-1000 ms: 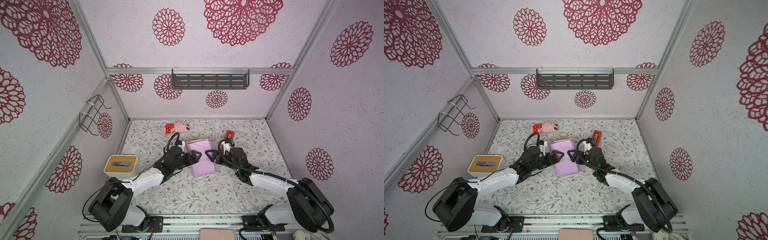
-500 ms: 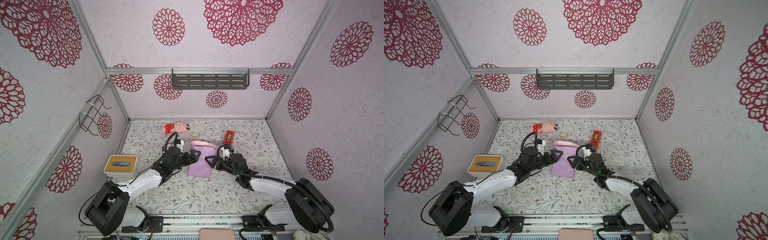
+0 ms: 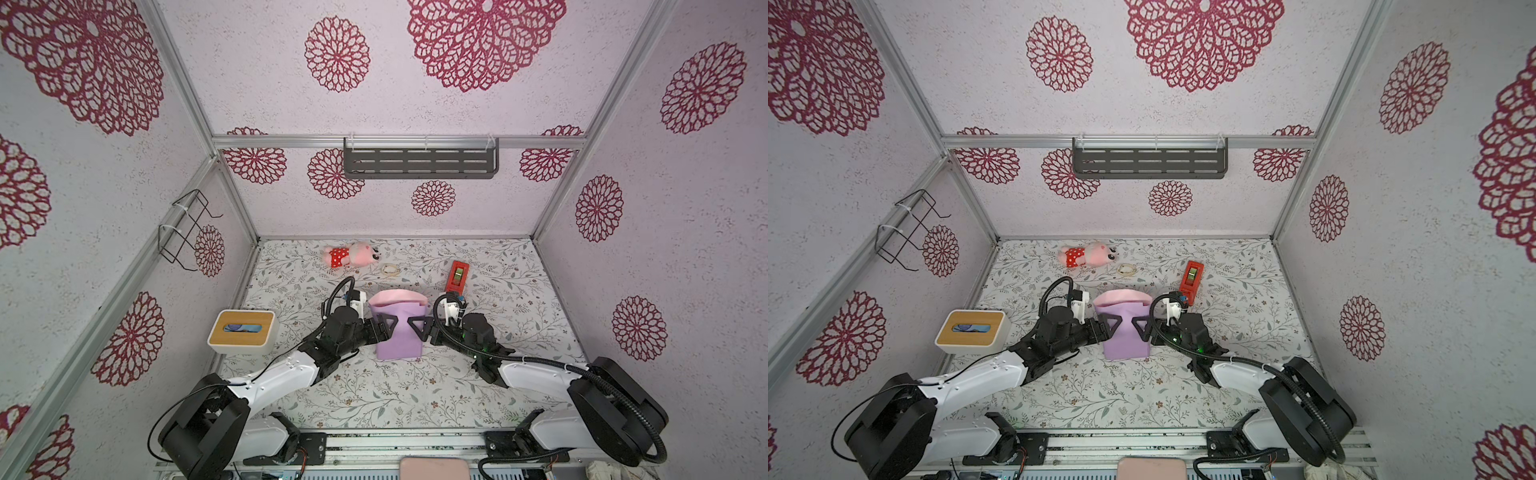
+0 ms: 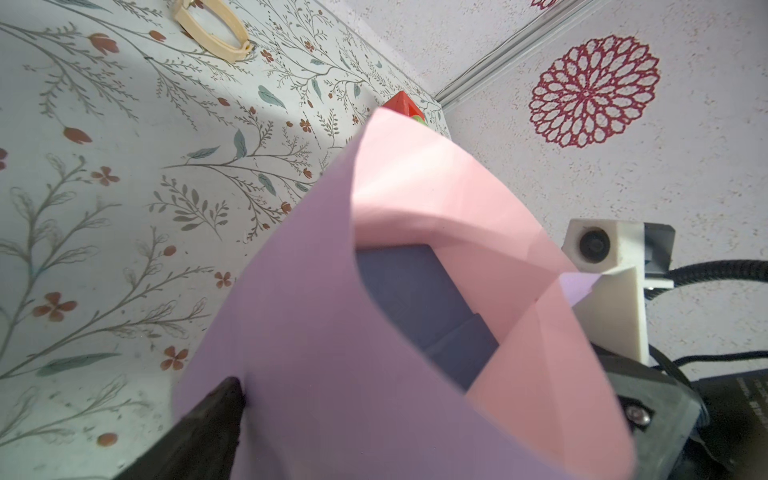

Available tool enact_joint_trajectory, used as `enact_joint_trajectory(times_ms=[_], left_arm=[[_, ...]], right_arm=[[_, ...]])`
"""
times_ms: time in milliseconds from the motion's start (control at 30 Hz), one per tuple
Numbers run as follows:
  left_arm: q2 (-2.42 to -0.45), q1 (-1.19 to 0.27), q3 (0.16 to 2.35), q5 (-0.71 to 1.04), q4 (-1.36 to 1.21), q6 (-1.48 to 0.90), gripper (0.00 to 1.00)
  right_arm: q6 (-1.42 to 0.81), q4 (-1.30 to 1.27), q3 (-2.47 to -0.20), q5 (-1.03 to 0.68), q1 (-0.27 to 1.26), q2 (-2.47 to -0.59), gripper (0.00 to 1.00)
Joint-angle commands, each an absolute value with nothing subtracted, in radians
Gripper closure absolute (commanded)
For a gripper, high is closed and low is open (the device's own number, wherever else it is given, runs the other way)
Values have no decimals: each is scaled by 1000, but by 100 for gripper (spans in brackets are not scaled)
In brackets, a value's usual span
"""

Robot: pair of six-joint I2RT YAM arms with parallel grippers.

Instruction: Wrap the gift box in paper

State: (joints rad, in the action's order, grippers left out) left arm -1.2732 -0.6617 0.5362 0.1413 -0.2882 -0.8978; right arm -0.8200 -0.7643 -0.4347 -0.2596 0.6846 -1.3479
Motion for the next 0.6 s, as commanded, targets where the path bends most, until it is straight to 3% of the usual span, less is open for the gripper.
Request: enact_joint_trajectory(times_ms=[0,433,567], left_arm=[[-1239,-703,509,128,-335,-874,14],[-1212,-789,466,-69,-257,-890,31],[-1211,-790,461,-136,-227,-928,28]], right_arm=[[-788,-851,-429,-277,722,-1305,27],[-819,-726,-374,-29,817,-1291,40],[-849,-666,-371,53,856,-1296,47]])
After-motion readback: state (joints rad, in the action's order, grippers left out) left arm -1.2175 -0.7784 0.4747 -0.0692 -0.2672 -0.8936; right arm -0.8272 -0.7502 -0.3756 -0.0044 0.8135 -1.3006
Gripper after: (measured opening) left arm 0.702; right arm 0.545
